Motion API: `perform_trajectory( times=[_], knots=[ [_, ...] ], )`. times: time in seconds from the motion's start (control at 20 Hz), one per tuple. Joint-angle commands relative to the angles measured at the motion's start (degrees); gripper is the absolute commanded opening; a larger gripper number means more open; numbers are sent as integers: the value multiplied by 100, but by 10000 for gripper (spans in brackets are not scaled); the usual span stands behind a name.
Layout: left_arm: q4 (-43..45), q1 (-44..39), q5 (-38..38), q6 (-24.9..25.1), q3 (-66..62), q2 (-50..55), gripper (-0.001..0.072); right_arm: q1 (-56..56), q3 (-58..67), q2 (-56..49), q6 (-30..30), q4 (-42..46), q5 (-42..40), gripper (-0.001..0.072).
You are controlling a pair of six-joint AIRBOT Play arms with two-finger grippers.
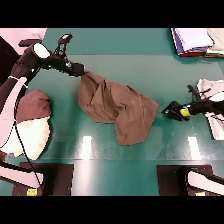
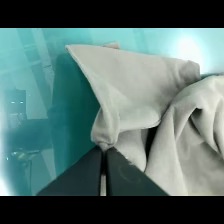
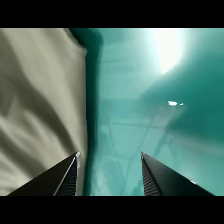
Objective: Fold the shirts.
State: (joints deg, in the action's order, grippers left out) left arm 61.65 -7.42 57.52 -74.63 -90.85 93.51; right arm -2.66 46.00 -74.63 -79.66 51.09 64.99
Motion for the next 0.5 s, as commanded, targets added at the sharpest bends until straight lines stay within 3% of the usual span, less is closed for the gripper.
perform_trajectory(
  times=[0.0, 0.1, 0.3, 0.45],
  knots=[
    [11, 9, 74, 11, -15, -9, 22, 535, 190, -713, 175, -407, -490, 434],
    [28, 9, 162, 11, -17, -13, 22, 732, 612, -1071, 173, -393, -527, 408],
    [33, 9, 306, 13, -20, -96, 22, 905, 1460, -1499, 175, -293, -505, 16],
    [55, 9, 179, 11, -188, -592, 22, 761, 2194, -1075, 175, -111, -417, 16]
  ],
)
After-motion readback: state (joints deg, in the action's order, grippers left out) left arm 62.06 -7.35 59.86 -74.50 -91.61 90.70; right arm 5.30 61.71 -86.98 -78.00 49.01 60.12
